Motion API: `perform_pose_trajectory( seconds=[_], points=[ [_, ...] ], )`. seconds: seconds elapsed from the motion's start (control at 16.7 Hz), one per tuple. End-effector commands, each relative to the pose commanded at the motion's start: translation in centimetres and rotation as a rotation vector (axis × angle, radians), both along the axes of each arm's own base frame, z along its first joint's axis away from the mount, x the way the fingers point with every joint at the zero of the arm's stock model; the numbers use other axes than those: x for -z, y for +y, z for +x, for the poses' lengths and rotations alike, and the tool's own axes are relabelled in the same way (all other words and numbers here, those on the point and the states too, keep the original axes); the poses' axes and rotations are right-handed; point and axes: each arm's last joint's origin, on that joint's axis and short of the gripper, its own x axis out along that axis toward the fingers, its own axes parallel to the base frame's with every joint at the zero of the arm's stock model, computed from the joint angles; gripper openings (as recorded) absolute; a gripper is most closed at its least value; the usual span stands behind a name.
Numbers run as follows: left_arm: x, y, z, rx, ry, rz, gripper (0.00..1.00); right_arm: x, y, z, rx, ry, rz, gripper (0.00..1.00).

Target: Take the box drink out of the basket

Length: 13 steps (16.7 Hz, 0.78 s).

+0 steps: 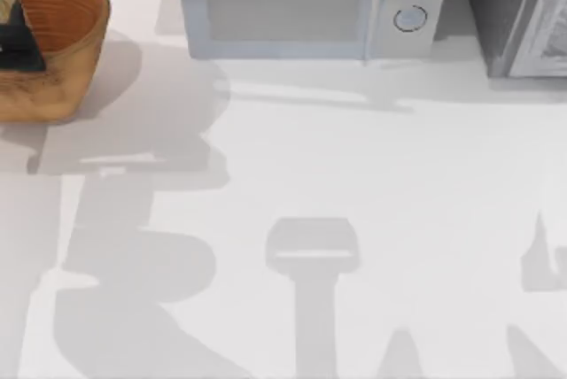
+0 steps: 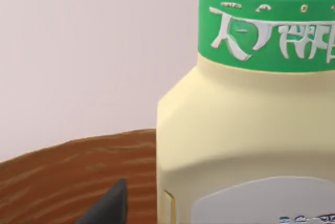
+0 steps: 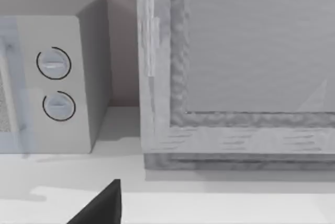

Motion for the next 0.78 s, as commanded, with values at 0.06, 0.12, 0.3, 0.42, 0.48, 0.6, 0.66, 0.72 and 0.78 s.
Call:
perform_pose_trajectory(
  seconds=[0.06, 0.12, 0.3, 0.42, 0.48, 0.6, 0.66, 0.72, 0.78],
  points=[
    [0.2, 0.0, 0.1, 0.0, 0.001, 0.0, 1.0, 0.0, 0.0, 0.0, 0.0, 0.0, 0.0, 1.0],
    [0.2, 0.0, 0.1, 0.0, 0.001, 0.0, 1.0, 0.0, 0.0, 0.0, 0.0, 0.0, 0.0, 1.0],
    [0.2, 0.0, 0.1, 0.0, 0.001, 0.0, 1.0, 0.0, 0.0, 0.0, 0.0, 0.0, 0.0, 1.0],
    [-0.4, -0.1, 0.1, 0.001, -0.018, 0.008, 1.0, 0.0, 0.0, 0.0, 0.0, 0.0, 0.0, 1.0],
    [-0.2, -0.1, 0.2, 0.0, -0.007, 0.004, 1.0, 0.0, 0.0, 0.0, 0.0, 0.0, 0.0, 1.0],
    [0.1, -0.1, 1.1, 0.0, 0.002, 0.0, 1.0, 0.0, 0.0, 0.0, 0.0, 0.0, 0.0, 1.0],
    [0.1, -0.1, 1.7, 0.0, 0.002, -0.001, 1.0, 0.0, 0.0, 0.0, 0.0, 0.0, 0.0, 1.0],
    [0.1, 0.0, 2.3, 0.0, 0.002, -0.001, 1.0, 0.0, 0.0, 0.0, 0.0, 0.0, 0.0, 1.0],
    [0.1, 0.0, 2.9, 0.0, 0.001, 0.0, 1.0, 0.0, 0.0, 0.0, 0.0, 0.0, 0.0, 1.0]
  ],
)
